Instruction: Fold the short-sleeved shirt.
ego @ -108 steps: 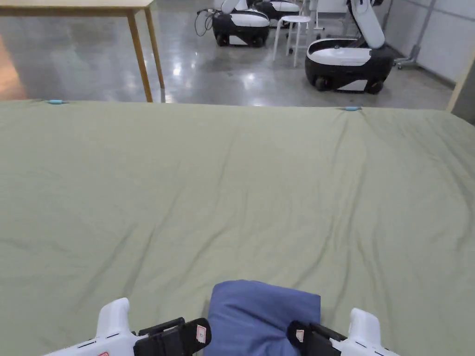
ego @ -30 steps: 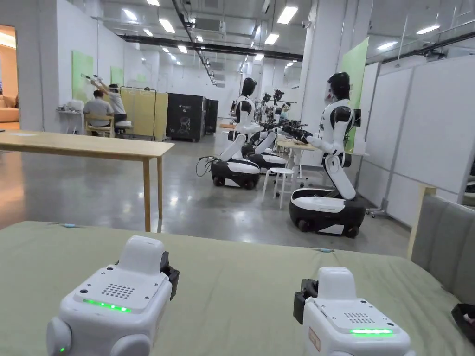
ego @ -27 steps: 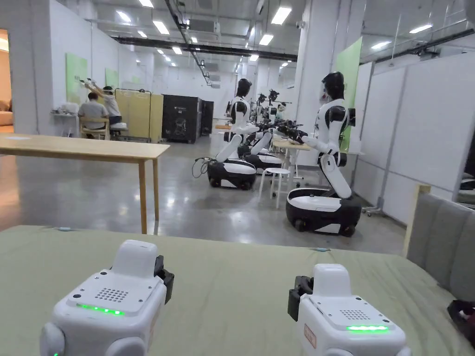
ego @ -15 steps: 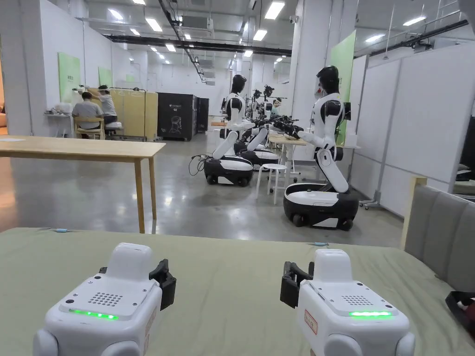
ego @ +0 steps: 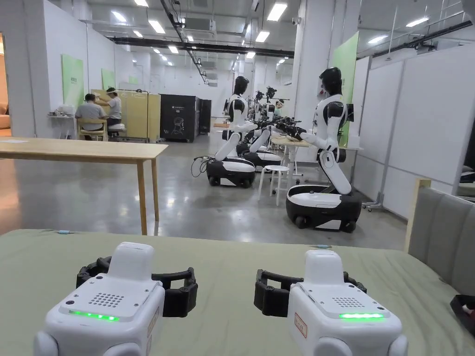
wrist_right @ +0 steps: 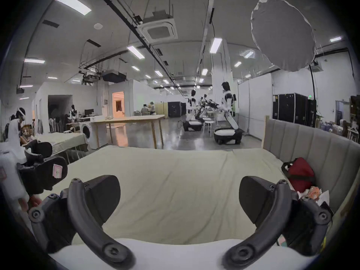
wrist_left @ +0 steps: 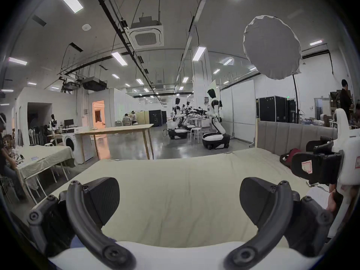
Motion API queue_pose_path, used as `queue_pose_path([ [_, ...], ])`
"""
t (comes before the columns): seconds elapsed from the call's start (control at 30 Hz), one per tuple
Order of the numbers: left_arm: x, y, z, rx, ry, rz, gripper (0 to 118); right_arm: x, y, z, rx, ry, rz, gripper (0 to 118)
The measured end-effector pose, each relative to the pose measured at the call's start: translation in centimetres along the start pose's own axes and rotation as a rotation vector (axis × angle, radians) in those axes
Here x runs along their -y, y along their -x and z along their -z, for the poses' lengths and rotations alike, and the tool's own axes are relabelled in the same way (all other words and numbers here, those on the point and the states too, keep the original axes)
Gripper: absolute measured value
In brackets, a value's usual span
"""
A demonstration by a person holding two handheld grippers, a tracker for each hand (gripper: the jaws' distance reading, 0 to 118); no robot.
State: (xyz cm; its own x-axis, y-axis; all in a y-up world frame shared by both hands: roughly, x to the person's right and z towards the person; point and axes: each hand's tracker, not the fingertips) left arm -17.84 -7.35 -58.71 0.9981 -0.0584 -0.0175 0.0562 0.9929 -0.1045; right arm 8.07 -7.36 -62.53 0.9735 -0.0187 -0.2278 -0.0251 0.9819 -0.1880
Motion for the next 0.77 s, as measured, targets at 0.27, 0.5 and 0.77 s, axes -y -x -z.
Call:
queue_pose_path([
  [0.27,-0.1,0.2,-0.1,-0.006,-0.012,-0.019,118,-1.5,0.6,0.2,0.06,0.109,0.07,118],
  [0.5,-0.4,0.2,-0.1,-0.005,-0.019,-0.025,118,-1.2,0.5,-0.2,0.063,0.097,0.075,118],
  [0.77,-0.1,0.0,-0.1,-0.006,-0.008,-0.023,118,-1.0,1.1,-1.1,0.137,0.035,0.032,118],
])
